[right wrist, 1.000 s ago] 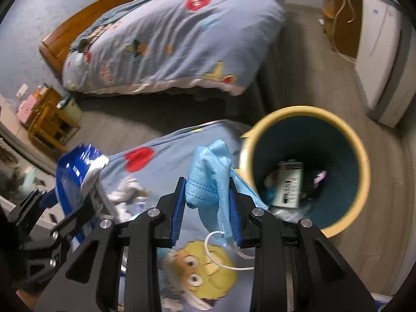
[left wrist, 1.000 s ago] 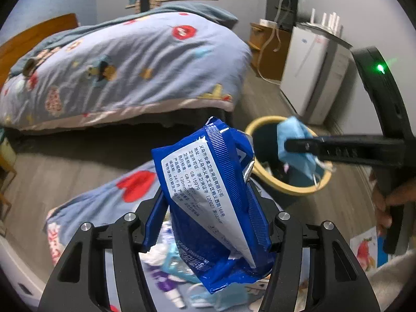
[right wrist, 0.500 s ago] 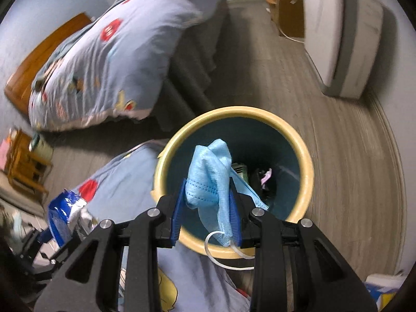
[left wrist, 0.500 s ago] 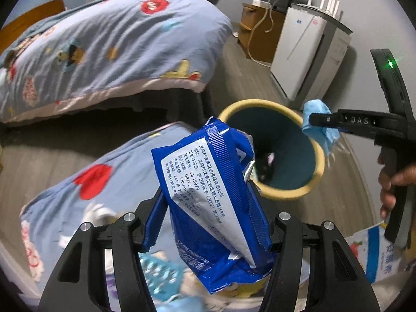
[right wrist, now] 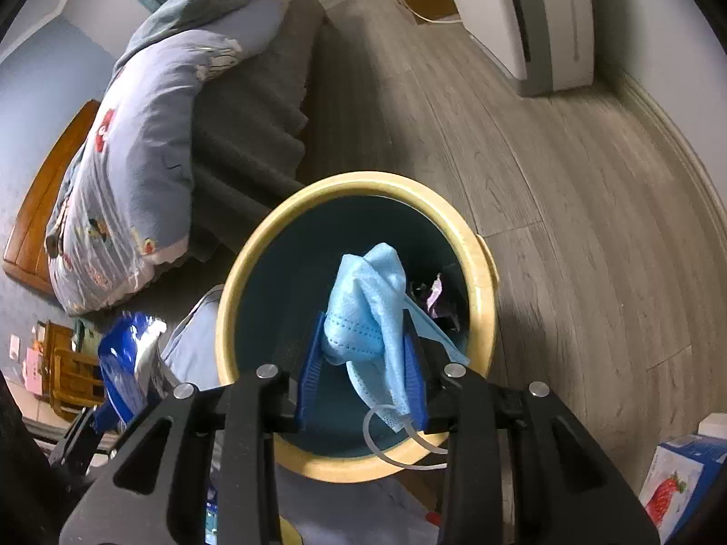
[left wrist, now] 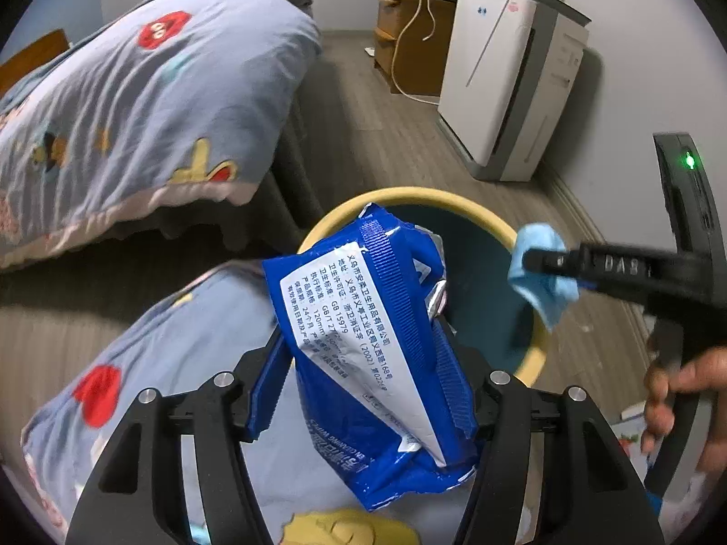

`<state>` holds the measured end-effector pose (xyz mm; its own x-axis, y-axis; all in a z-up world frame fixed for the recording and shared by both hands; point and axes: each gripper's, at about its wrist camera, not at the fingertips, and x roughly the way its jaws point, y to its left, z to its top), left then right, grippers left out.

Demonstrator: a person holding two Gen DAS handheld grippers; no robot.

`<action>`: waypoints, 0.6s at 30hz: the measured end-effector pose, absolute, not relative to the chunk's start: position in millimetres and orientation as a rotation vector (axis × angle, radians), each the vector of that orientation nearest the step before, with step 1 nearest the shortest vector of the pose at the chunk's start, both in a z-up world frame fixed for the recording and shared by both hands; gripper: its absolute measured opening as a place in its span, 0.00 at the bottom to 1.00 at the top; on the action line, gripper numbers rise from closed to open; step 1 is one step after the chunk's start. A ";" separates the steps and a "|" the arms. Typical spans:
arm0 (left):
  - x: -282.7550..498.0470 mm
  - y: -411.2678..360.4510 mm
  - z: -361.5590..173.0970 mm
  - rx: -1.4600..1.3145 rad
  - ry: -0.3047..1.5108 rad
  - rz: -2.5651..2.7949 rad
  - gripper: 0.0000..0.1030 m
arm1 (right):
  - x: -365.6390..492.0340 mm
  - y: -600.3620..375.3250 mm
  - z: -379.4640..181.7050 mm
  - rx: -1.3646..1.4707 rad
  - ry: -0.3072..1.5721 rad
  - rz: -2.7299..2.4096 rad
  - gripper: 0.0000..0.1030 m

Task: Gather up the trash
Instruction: 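Carry the snack bag and mask over the trash bin with both tools, then open both tools over the bin to drop the bag and mask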

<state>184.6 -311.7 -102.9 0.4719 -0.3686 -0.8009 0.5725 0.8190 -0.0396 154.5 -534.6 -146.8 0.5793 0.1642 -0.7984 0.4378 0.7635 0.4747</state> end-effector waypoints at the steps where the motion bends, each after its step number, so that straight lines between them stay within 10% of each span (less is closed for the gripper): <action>1: 188.8 -317.0 -105.3 0.243 0.914 -0.587 0.60 | 154.7 -536.6 -148.9 0.722 0.958 -0.174 0.32; 6: 199.1 -333.1 -111.9 0.237 0.911 -0.607 0.65 | 153.8 -546.8 -160.9 0.853 0.923 -0.122 0.33; 18: 195.5 -310.5 -107.8 0.249 0.890 -0.560 0.87 | 161.3 -536.3 -144.4 0.838 0.880 -0.074 0.76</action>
<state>195.5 -310.5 -107.8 0.4992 -0.3567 -0.7897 0.5573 0.8300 -0.0226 161.3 -536.3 -144.4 0.6558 0.2689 -0.7054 0.3822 0.6875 0.6175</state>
